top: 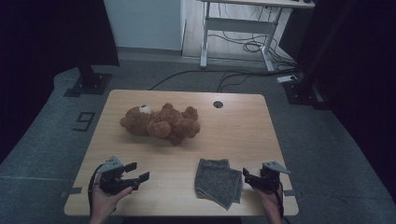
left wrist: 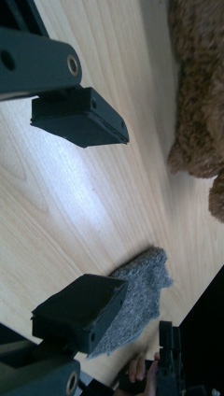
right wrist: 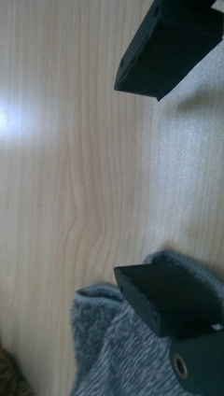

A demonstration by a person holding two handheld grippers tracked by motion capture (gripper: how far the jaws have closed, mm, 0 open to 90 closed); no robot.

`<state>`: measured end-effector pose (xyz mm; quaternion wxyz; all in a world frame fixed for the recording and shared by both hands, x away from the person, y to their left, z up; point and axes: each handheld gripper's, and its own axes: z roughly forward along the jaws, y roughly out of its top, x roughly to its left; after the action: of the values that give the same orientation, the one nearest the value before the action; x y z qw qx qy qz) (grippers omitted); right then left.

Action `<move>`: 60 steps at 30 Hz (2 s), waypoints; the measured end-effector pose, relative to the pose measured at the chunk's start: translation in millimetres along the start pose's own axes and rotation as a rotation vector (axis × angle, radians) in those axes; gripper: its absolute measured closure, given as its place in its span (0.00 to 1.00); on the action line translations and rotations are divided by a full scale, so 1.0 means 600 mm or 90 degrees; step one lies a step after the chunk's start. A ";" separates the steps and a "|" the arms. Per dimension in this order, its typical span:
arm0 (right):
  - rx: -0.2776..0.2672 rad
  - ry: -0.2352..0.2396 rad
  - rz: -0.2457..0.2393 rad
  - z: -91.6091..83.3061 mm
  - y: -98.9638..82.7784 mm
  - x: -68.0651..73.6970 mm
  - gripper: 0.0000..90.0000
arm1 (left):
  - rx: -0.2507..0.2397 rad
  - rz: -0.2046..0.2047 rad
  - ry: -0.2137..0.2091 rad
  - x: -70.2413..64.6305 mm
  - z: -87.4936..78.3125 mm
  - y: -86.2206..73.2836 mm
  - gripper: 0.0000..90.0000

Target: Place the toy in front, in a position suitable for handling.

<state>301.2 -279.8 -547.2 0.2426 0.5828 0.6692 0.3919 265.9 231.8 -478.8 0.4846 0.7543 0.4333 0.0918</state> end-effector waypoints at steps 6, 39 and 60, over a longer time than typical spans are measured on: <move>-0.050 0.025 0.014 -0.012 0.004 0.006 0.16 | 0.001 0.005 0.004 0.001 0.001 0.000 0.28; -0.061 0.147 -0.075 0.038 0.085 0.113 0.19 | 0.004 0.024 0.085 0.021 0.045 0.032 0.29; -0.051 0.191 -0.064 0.081 0.139 0.158 0.23 | 0.024 0.069 0.122 0.046 0.118 0.081 0.27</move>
<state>369.4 -174.7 -495.2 0.1825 0.4734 0.7103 0.4880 349.8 198.8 -483.3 0.4207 0.7734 0.4380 0.1814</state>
